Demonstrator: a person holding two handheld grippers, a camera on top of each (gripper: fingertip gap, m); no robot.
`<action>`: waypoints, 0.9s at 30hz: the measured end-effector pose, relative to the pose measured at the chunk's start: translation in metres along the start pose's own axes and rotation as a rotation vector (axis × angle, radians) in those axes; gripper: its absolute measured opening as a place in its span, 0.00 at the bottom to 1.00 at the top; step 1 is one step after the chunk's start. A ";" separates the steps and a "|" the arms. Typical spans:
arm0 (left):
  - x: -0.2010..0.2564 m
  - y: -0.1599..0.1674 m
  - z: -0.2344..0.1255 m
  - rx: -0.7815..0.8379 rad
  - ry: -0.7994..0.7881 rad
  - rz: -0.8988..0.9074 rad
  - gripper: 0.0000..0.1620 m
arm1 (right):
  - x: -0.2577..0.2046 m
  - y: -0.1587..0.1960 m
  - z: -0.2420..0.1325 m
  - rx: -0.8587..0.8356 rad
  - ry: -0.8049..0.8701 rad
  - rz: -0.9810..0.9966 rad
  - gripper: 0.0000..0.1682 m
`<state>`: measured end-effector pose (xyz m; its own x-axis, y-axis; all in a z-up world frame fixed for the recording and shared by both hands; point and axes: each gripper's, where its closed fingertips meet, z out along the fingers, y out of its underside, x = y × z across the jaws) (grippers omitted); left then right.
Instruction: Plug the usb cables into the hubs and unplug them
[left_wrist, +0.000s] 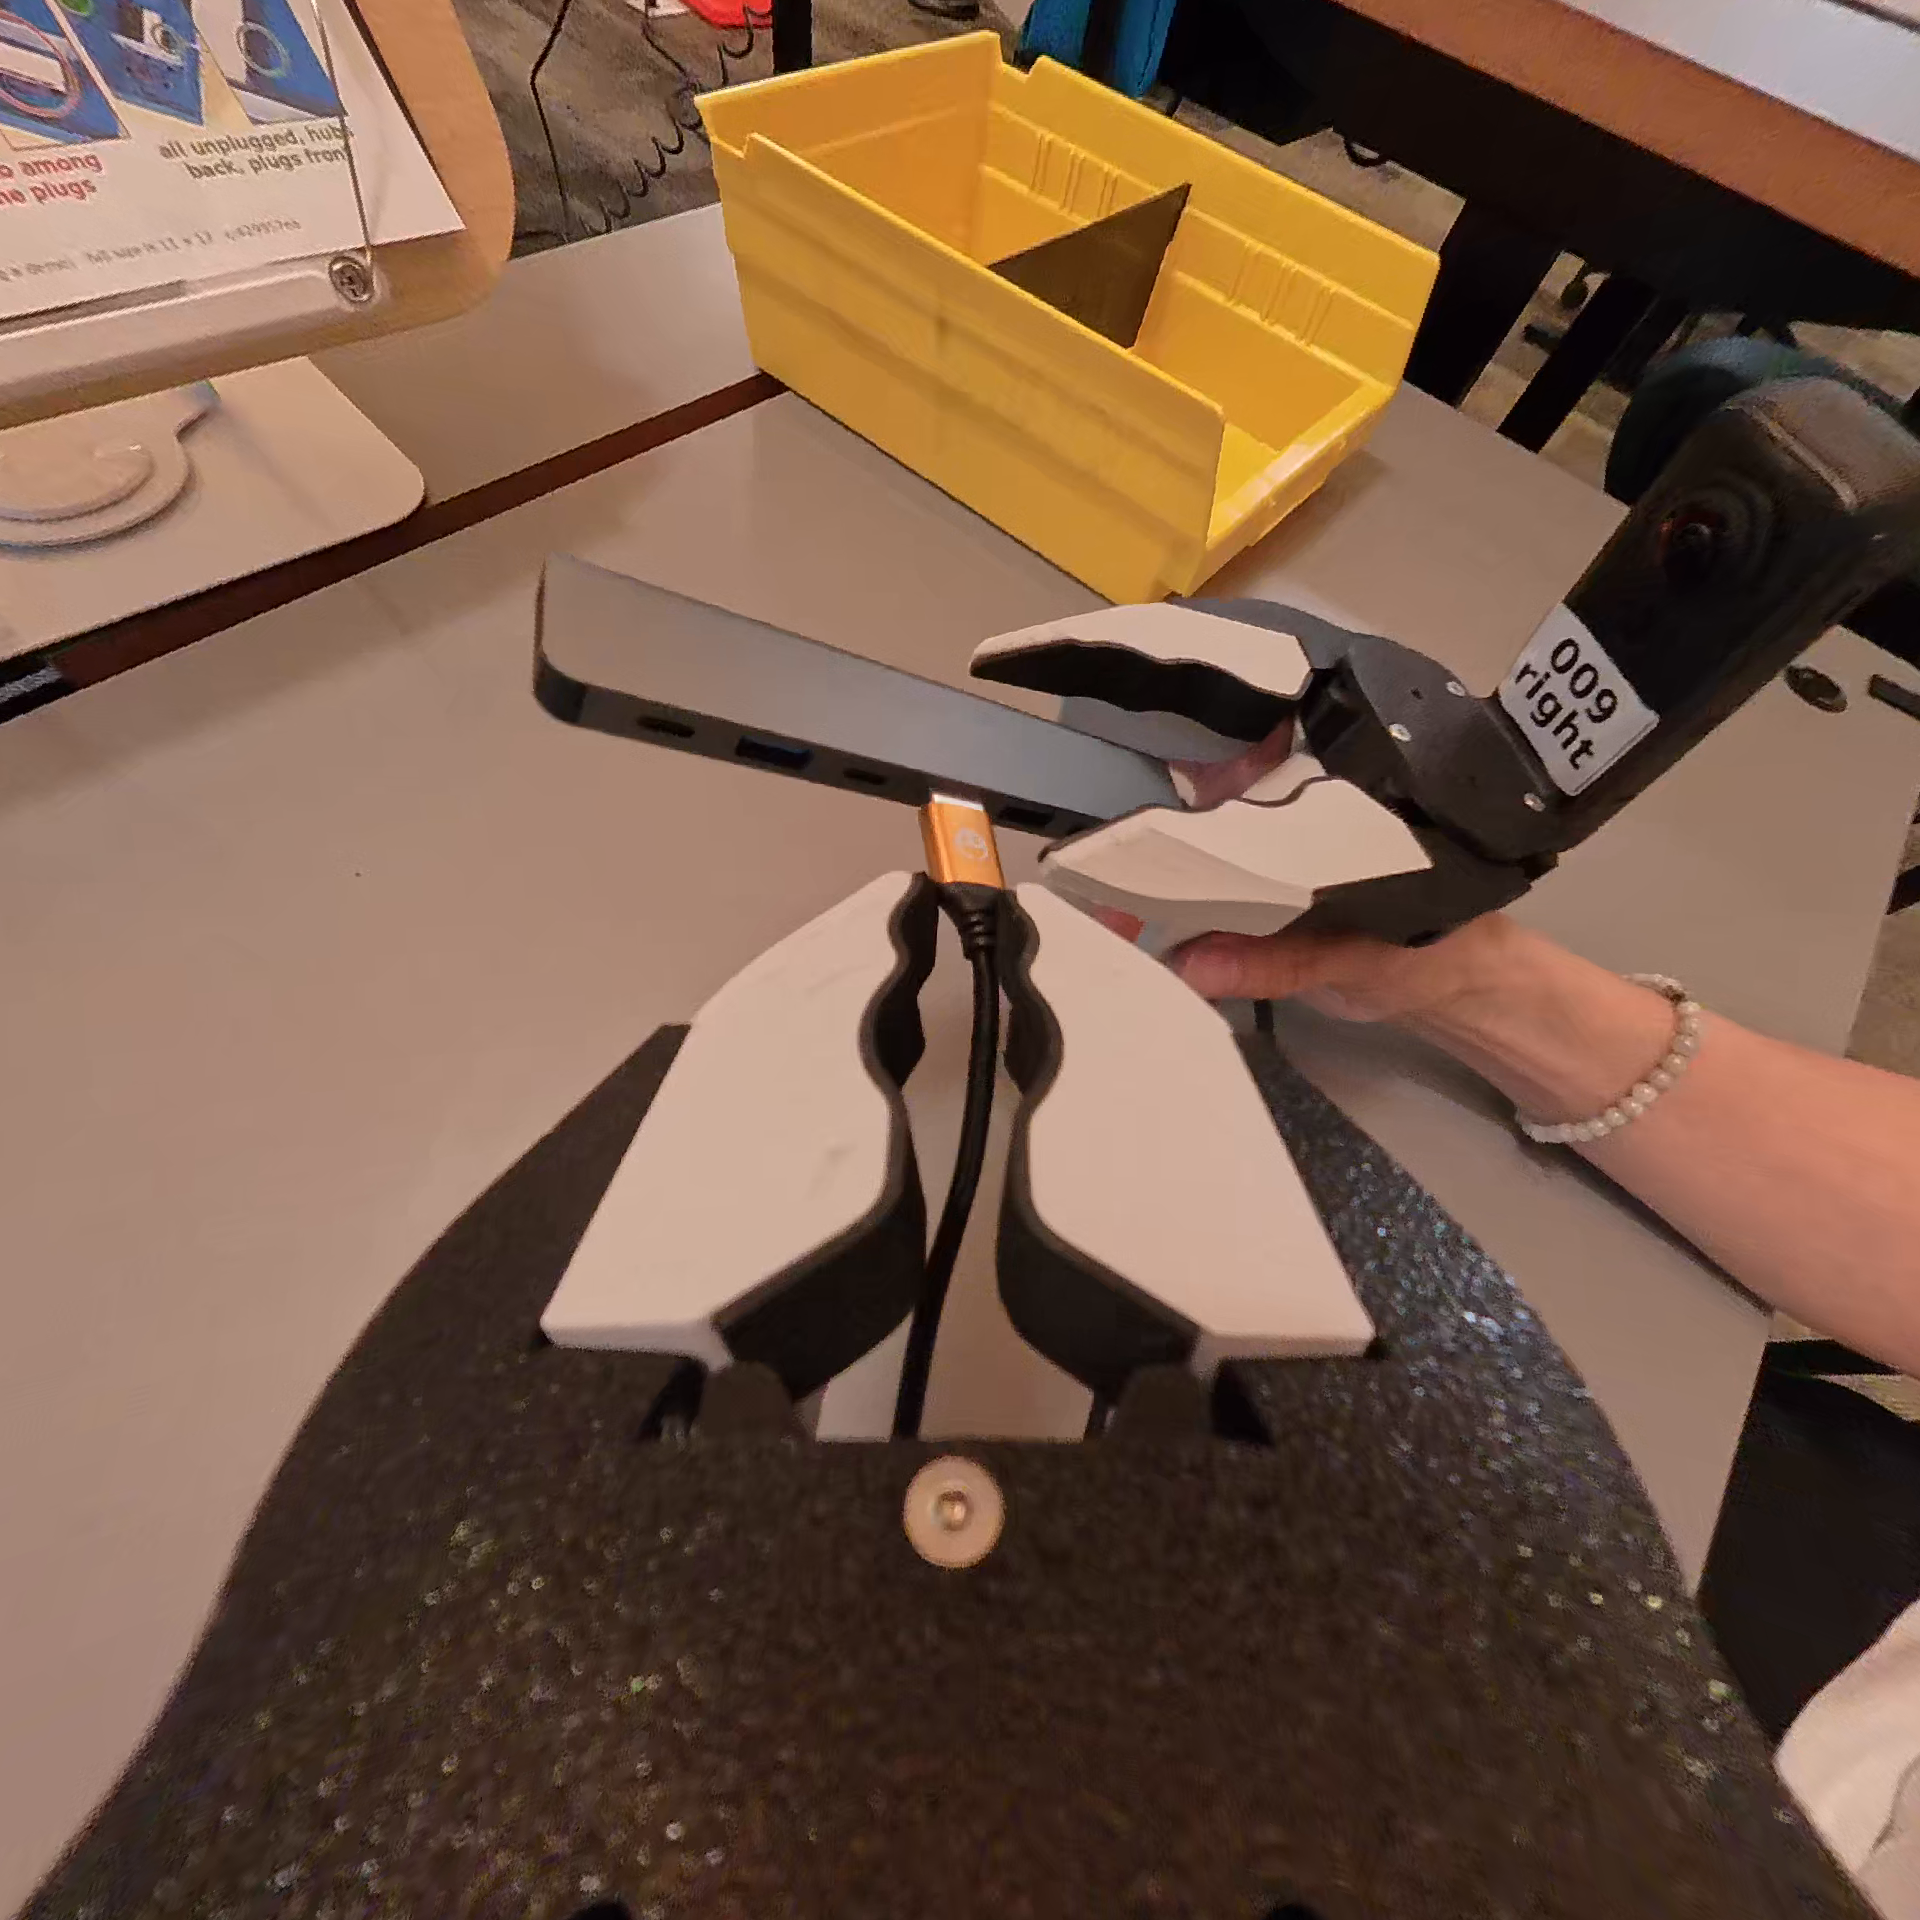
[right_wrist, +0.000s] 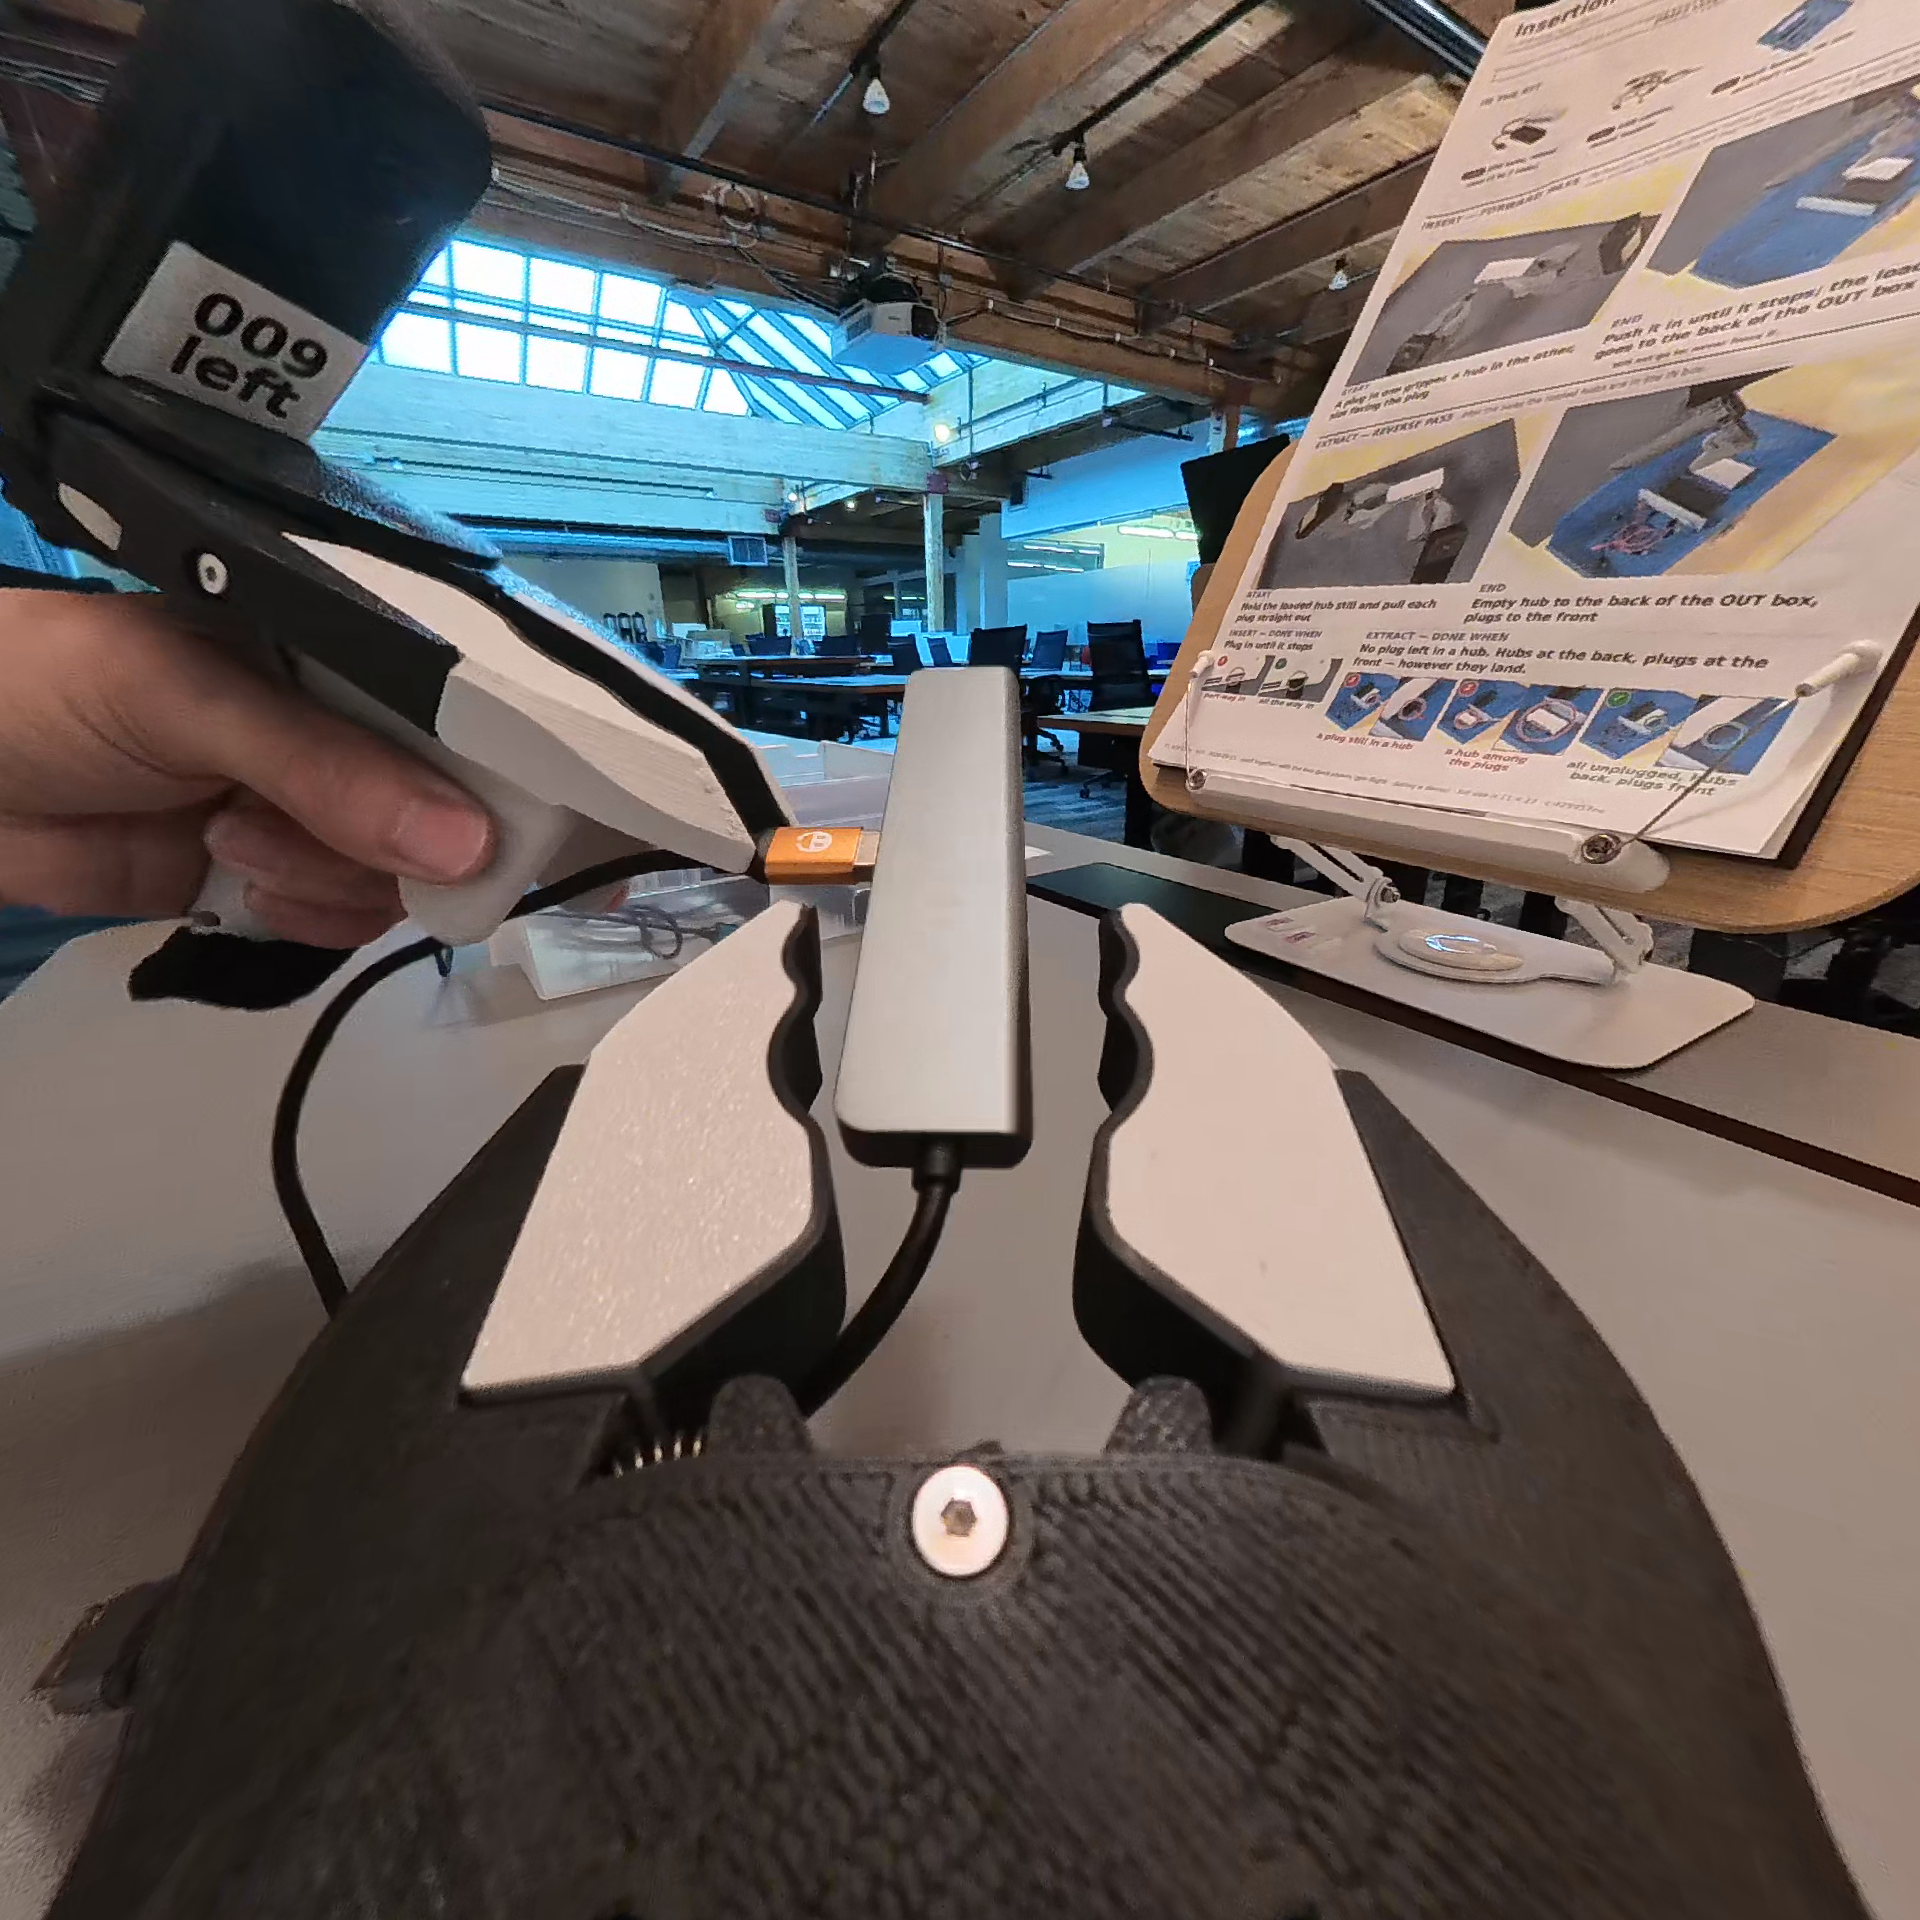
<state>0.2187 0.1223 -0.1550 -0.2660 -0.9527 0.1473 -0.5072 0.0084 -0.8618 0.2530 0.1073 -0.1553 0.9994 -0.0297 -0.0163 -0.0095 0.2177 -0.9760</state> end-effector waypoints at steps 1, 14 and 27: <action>0.002 0.000 0.001 0.007 0.010 -0.008 0.06 | 0.000 0.000 0.000 0.000 -0.002 0.000 0.29; 0.011 -0.005 0.005 0.033 0.012 0.001 0.06 | -0.001 0.002 0.001 -0.018 -0.009 0.007 0.19; 0.007 0.002 0.006 -0.011 -0.053 0.085 0.06 | -0.002 0.015 0.005 -0.129 0.006 -0.023 0.19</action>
<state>0.2207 0.1142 -0.1581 -0.2648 -0.9631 0.0479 -0.4938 0.0928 -0.8646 0.2508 0.1151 -0.1692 0.9992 -0.0389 0.0051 0.0085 0.0893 -0.9960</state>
